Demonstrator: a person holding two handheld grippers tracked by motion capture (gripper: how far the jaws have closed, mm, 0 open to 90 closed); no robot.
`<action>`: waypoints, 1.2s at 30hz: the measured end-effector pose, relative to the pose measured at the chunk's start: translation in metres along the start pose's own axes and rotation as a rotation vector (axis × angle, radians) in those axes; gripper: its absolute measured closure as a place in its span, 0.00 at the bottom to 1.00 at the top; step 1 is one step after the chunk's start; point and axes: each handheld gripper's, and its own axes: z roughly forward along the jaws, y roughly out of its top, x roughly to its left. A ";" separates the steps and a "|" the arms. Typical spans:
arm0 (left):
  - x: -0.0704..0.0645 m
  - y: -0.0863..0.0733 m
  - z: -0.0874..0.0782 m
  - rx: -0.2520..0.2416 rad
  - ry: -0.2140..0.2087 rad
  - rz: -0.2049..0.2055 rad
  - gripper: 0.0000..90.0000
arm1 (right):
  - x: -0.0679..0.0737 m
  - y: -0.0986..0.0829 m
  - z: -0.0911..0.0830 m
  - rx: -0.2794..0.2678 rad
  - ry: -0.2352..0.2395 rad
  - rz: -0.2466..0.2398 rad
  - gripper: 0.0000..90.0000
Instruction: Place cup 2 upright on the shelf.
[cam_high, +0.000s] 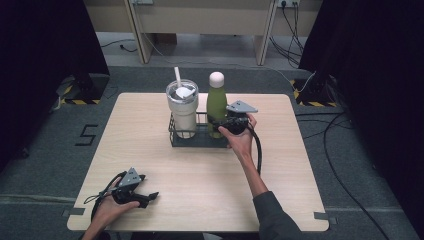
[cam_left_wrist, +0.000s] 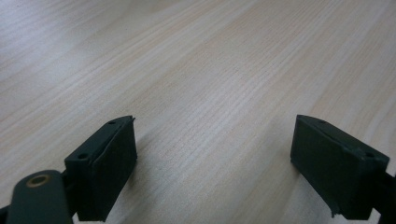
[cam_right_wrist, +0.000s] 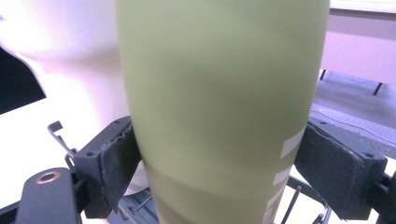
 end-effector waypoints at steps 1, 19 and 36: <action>0.000 0.000 0.000 0.000 0.000 -0.001 0.15 | 0.000 0.001 -0.001 -0.001 0.003 0.002 0.18; 0.000 0.000 0.000 0.000 0.000 -0.001 0.15 | 0.006 0.001 -0.024 0.002 0.008 -0.025 0.18; 0.000 0.000 0.000 0.000 0.000 -0.001 0.15 | 0.011 -0.002 -0.046 -0.026 0.020 -0.032 0.18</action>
